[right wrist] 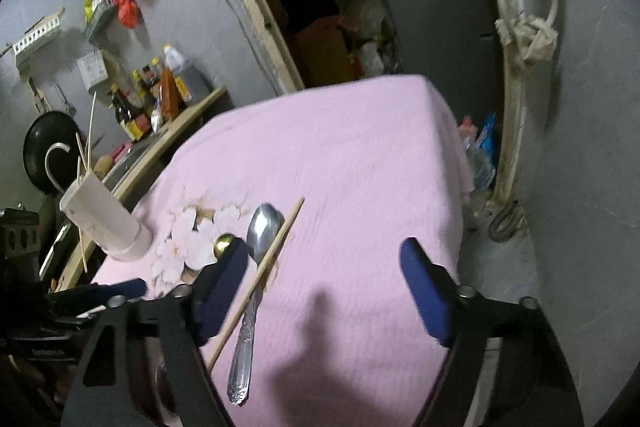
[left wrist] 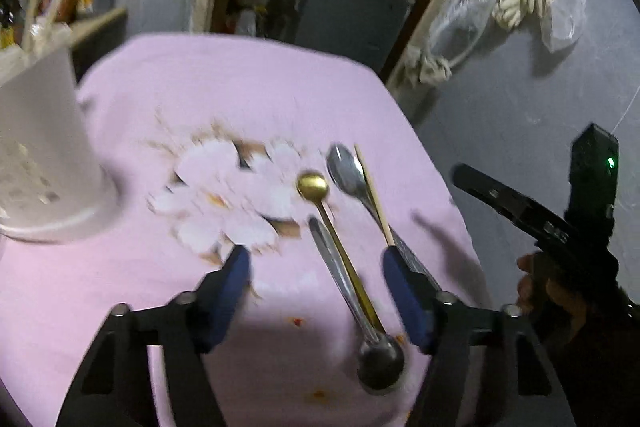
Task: Organize utensils
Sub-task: 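Grasp a silver utensil handle with the left tool while the right tool approaches a chopstick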
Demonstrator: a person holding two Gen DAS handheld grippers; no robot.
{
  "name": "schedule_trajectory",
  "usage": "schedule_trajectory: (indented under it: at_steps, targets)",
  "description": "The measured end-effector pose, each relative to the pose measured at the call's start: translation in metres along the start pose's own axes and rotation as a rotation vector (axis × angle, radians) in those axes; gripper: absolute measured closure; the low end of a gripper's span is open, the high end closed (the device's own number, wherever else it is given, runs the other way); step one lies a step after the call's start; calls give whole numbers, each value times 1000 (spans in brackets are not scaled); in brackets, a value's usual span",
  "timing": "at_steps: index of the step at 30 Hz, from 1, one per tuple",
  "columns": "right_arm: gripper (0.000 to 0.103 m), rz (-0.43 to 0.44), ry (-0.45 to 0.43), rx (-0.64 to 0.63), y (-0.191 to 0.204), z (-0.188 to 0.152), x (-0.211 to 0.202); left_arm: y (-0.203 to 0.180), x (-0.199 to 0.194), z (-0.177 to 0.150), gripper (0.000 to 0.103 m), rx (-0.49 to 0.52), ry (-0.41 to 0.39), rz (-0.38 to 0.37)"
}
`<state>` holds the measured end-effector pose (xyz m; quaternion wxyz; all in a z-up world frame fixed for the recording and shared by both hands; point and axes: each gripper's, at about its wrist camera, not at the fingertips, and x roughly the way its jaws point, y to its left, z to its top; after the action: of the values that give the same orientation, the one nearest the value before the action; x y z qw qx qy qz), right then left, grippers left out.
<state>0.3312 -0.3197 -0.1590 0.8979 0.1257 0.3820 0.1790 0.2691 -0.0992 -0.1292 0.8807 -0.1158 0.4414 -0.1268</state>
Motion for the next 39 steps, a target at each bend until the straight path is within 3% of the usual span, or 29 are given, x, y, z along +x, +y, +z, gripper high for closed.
schedule_trajectory:
  at_steps: [3, 7, 13, 14, 15, 19, 25, 31, 37, 39]
  targets:
    - [45, 11, 15, 3, 2, -2, 6, -5, 14, -6, 63, 2, 58, -17]
    - [45, 18, 24, 12, 4, -4, 11, -11, 24, -10, 67, 15, 84, 1]
    - [45, 30, 42, 11, 3, -3, 15, -12, 29, -3, 85, 57, 84, 85]
    - [45, 34, 48, 9, 4, -2, 16, -12, 29, -2, 93, 61, 86, 114]
    - [45, 39, 55, 7, 5, -1, 19, -10, 30, 0, 95, 65, 95, 135]
    - [45, 61, 91, -8, 7, 1, 29, -2, 26, 4, 95, 46, 114, 142]
    - [54, 90, 149, -37, 16, 13, 55, 20, 19, 2, 95, -125, 118, -5]
    - [62, 45, 198, -138, 38, 14, 70, 12, 22, 0, 95, -93, 117, -18]
    - [85, -57, 253, -250, 44, 8, 57, 9, 26, 3, 95, -98, 125, -53]
    - [86, -66, 265, -246, 40, 5, 48, 7, 28, 4, 95, -92, 134, -63]
